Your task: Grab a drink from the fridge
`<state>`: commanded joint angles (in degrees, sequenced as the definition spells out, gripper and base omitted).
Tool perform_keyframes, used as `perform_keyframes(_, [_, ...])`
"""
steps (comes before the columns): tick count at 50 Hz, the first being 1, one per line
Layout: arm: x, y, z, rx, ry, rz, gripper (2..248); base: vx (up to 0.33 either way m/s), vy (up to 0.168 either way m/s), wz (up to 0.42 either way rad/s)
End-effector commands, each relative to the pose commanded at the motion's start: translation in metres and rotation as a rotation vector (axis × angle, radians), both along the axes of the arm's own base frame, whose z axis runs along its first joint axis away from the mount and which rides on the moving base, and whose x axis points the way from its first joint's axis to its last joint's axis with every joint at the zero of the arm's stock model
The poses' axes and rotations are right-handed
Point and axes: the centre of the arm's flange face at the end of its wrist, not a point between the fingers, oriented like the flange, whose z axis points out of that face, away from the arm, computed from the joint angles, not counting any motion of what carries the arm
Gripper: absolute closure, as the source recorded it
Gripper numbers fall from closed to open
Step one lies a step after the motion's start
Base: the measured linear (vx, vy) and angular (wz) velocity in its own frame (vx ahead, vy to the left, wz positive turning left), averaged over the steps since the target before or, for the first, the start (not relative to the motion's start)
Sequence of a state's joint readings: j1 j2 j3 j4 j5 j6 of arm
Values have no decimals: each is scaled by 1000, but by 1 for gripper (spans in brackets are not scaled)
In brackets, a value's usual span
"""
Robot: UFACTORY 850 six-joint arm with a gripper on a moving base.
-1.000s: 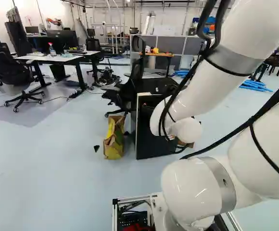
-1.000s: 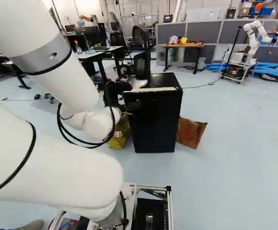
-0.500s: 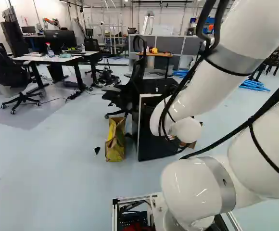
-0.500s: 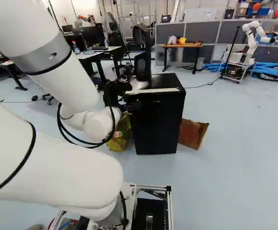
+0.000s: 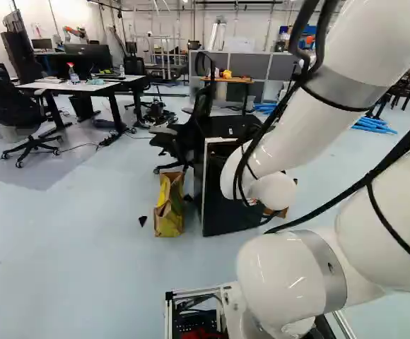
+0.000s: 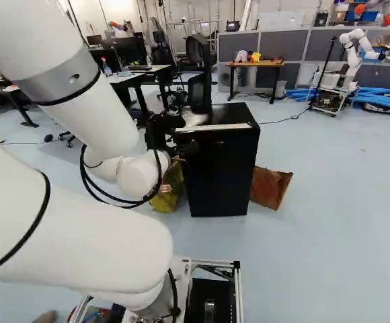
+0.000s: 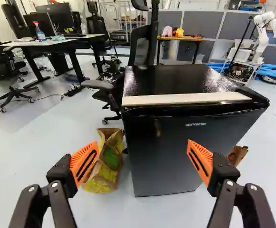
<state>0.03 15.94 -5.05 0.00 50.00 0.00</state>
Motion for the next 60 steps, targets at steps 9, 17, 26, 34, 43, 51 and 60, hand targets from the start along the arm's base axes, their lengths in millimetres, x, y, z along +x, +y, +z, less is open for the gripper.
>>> perform_keyframes(9, [3, 2, 0, 0, 1, 8, 3, 0, 0, 0])
perform_keyframes(17, [7, 6, 1, 3, 3, 14, 3, 0, 0, 0])
perform_keyframes(26, [12, 13, 2, 10, 6, 27, 3, 0, 0, 0])
perform_keyframes(34, [15, 20, 2, 19, 7, 33, 3, 0, 0, 0])
perform_keyframes(43, [21, 28, 3, 36, 6, 22, 3, 0, 0, 0])
perform_keyframes(51, [26, 34, 4, 53, 6, 8, 3, 0, 0, 0])
perform_keyframes(60, [29, 42, 5, 71, 5, -7, 3, 0, 0, 0])
